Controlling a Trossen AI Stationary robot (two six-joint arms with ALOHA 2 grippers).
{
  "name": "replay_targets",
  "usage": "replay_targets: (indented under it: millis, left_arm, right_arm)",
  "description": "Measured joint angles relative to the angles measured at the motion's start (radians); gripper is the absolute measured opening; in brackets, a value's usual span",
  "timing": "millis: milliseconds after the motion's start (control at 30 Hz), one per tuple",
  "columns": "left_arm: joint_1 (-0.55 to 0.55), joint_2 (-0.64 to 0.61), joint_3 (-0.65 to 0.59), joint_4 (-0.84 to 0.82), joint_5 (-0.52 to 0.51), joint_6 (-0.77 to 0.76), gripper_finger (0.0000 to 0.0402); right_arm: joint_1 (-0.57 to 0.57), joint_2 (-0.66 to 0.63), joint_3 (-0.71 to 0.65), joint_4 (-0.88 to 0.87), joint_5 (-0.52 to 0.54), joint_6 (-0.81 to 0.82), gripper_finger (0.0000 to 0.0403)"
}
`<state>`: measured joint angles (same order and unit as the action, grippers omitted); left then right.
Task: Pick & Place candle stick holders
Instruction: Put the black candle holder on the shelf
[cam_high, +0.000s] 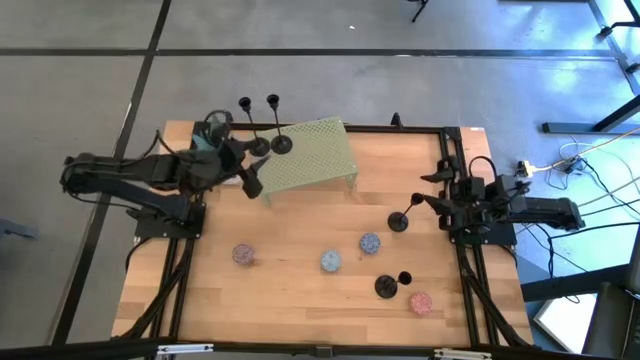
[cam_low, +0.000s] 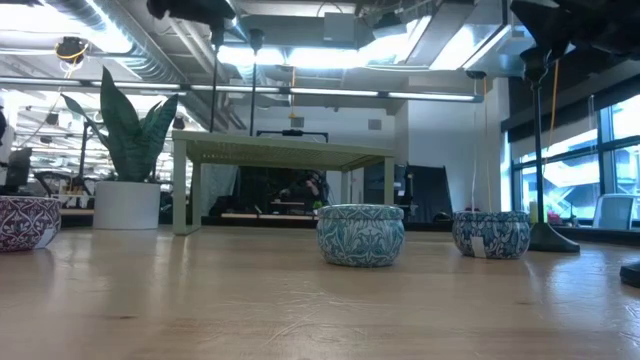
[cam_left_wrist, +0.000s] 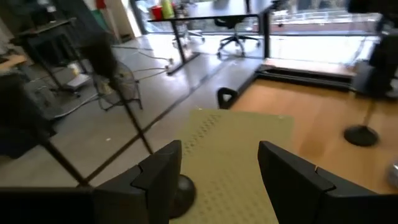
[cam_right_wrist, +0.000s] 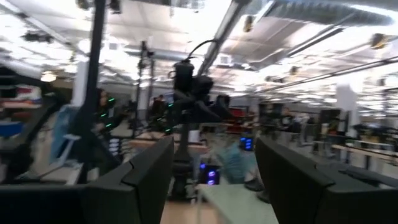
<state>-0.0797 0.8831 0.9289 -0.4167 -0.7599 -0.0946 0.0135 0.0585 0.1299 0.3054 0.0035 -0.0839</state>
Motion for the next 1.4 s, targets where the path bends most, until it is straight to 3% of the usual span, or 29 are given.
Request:
replay_targets:
  millis: [133, 367, 567, 700, 900, 1400]
  left_arm:
    - [-0.070, -0.012, -0.067, 0.009, -0.043, -0.056, 0.0210]
    - [-0.162, -0.022, -0.145, 0.054, -0.154, -0.105, 0.0210]
    - [-0.201, -0.022, -0.154, 0.104, -0.165, -0.096, 0.0210]
    - [-0.218, -0.022, -0.154, 0.108, -0.164, -0.094, 0.0210]
    - [-0.229, -0.022, -0.154, 0.108, -0.164, -0.094, 0.0210]
    - [-0.229, -0.022, -0.154, 0.107, -0.165, -0.085, 0.0210]
  right_arm:
    - [0.000, 0.051, 0.000, -0.004, -0.031, 0.035, 0.0232]
    - [0.001, 0.121, 0.078, -0.165, -0.059, 0.056, 0.0232]
    - [0.001, 0.126, 0.109, -0.357, -0.021, 0.062, 0.0232]
    - [0.000, 0.126, 0.109, -0.398, 0.037, 0.072, 0.0232]
    - [0.000, 0.126, 0.109, -0.429, -0.013, 0.171, 0.0229]
    - [0.000, 0.126, 0.109, -0.515, -0.041, 0.204, 0.0120]
